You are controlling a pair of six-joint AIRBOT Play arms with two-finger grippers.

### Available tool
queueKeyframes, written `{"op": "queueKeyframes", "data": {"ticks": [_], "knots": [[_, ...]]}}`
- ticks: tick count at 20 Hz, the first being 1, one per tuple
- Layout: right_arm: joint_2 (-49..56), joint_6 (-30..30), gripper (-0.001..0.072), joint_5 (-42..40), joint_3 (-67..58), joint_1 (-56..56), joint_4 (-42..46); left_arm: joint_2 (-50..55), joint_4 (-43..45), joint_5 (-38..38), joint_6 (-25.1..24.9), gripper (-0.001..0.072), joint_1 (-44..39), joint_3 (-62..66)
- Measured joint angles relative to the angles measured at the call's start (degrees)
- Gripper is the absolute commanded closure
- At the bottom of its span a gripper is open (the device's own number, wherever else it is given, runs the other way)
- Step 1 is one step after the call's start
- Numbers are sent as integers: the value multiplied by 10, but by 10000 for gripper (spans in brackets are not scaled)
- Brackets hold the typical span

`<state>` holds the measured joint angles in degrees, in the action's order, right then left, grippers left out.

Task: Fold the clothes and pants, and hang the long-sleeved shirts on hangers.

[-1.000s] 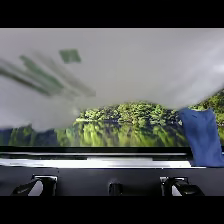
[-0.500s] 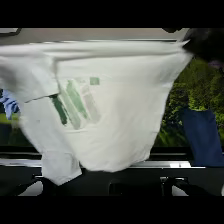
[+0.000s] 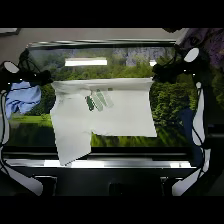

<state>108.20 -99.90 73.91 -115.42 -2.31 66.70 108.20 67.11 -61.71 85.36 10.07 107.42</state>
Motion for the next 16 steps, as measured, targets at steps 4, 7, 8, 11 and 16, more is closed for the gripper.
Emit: {"op": "queueKeyframes", "data": {"ticks": [4,7,8,11,16], "knots": [[33,2,685,-68,0,0,-1,57,-15,44,-30,691,-4,57],[40,2,685,-75,0,0,-1,69,-16,43,-38,691,-2,74],[42,2,685,-68,-1,0,0,70,-16,30,-40,691,0,76],[45,-3,685,-20,-1,0,14,73,-2,-32,-31,692,3,81],[64,-14,685,88,0,2,39,76,52,-142,9,691,0,67]]}}
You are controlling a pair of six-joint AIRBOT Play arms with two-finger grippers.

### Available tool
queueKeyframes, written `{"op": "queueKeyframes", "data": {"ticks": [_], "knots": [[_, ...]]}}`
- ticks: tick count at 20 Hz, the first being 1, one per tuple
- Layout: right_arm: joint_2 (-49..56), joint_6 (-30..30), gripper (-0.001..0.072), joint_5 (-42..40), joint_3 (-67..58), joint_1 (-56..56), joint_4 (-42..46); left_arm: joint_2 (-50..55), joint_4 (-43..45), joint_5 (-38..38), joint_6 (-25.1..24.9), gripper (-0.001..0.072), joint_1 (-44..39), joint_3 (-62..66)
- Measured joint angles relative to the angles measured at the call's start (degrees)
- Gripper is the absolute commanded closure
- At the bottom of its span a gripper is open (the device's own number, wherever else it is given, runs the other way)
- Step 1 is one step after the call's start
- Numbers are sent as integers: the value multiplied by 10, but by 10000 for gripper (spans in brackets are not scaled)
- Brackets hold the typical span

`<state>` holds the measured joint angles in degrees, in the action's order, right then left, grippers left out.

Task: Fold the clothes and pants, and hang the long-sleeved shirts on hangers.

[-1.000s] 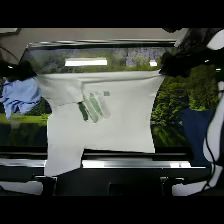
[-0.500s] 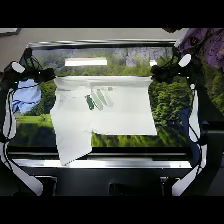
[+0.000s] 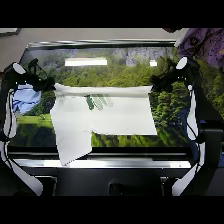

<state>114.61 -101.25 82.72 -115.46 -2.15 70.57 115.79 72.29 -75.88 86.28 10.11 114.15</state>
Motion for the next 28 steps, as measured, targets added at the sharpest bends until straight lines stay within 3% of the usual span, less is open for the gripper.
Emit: {"op": "queueKeyframes", "data": {"ticks": [11,12,13,14,17,23,28], "knots": [[40,-19,667,84,0,34,31,12,33,-96,61,675,-21,-15],[41,-20,522,85,0,35,33,12,35,-98,65,537,-21,-15],[41,-23,341,87,0,36,35,13,40,-99,70,239,-21,-15],[42,-23,215,88,0,37,36,13,43,-100,74,4,-21,-15],[35,-4,211,100,0,37,31,11,41,-105,83,-13,-19,-6],[-59,112,234,110,3,9,56,-80,52,-129,99,-13,44,-19],[-168,185,233,104,134,-103,-50,-278,40,-77,80,-13,144,-292]]}}
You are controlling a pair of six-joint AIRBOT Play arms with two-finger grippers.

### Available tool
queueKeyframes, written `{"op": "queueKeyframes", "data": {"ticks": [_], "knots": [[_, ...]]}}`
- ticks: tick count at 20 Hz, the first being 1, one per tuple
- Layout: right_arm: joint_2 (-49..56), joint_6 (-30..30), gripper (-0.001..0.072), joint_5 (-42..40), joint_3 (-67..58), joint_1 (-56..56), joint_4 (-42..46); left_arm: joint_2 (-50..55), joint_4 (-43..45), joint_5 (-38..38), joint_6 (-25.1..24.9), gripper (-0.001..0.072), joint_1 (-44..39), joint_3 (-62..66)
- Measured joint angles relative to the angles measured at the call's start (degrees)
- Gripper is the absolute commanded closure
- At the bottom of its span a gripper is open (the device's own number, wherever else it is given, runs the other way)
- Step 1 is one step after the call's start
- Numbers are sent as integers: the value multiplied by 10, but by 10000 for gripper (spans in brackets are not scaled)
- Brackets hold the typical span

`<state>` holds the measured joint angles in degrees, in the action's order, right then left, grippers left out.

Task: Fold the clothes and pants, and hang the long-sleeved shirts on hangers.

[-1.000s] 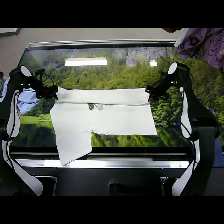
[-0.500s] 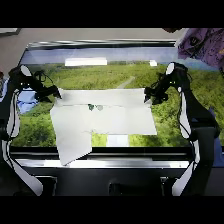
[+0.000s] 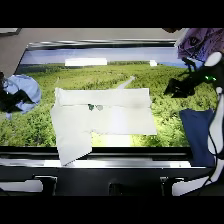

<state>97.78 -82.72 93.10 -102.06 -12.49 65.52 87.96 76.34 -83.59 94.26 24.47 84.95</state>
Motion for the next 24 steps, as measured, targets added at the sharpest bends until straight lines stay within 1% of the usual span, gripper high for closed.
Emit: {"op": "queueKeyframes", "data": {"ticks": [2,5,7,9,12,15,19,24], "knots": [[-51,23,233,-13,95,-32,-40,-89,-50,41,-36,-13,39,-153],[-116,48,233,-40,229,-54,-68,-191,-137,89,-101,-13,76,-350],[-148,57,233,-61,299,-60,-80,-229,-185,108,-139,-13,83,-446],[-169,62,233,-77,346,-63,-90,-248,-211,123,-163,-13,78,-506],[-183,66,234,-96,379,-65,-107,-259,-232,139,-184,-13,57,-551],[-188,67,234,-116,391,-66,-129,-255,-240,147,-191,-13,31,-568],[-190,68,234,-131,396,-66,-148,-250,-236,148,-193,-13,14,-576],[-191,69,234,-137,398,-66,-155,-262,-210,139,-183,-13,25,-578]]}}
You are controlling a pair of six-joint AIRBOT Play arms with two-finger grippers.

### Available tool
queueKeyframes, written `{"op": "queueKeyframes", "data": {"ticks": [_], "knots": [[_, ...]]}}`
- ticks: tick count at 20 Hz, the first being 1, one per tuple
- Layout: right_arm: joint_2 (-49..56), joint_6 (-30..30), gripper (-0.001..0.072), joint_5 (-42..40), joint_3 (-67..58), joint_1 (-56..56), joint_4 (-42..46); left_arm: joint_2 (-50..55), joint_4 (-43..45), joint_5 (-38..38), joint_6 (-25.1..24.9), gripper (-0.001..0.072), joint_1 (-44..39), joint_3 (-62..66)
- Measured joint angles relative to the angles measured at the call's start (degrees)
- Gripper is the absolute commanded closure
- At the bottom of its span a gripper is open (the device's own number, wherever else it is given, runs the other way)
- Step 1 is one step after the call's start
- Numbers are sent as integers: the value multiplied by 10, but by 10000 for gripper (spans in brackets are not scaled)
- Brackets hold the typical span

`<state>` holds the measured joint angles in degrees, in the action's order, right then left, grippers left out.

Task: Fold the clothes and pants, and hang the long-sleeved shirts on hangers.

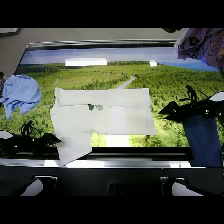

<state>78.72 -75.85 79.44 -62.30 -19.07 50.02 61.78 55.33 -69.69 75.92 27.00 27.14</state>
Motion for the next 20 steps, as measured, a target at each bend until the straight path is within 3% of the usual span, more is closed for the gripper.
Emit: {"op": "queueKeyframes", "data": {"ticks": [7,8,10,11,12,13,17,20], "knots": [[0,2,234,-6,0,0,-2,17,-15,-2,6,7,-31,-13],[0,2,234,-6,0,0,-2,21,-25,4,6,162,-38,-15],[0,2,235,-6,0,0,-2,29,-29,28,5,561,-51,-18],[0,2,270,-6,0,0,-2,31,-29,39,3,686,-56,-19],[0,2,312,-6,0,0,0,33,-37,47,3,690,-58,-19],[0,2,310,-4,1,0,7,33,-45,40,3,689,-61,-19],[0,-7,222,7,19,0,56,35,-59,22,-5,689,-65,-18],[2,-1,209,-7,59,0,65,35,-63,11,-8,690,-66,-18]]}}
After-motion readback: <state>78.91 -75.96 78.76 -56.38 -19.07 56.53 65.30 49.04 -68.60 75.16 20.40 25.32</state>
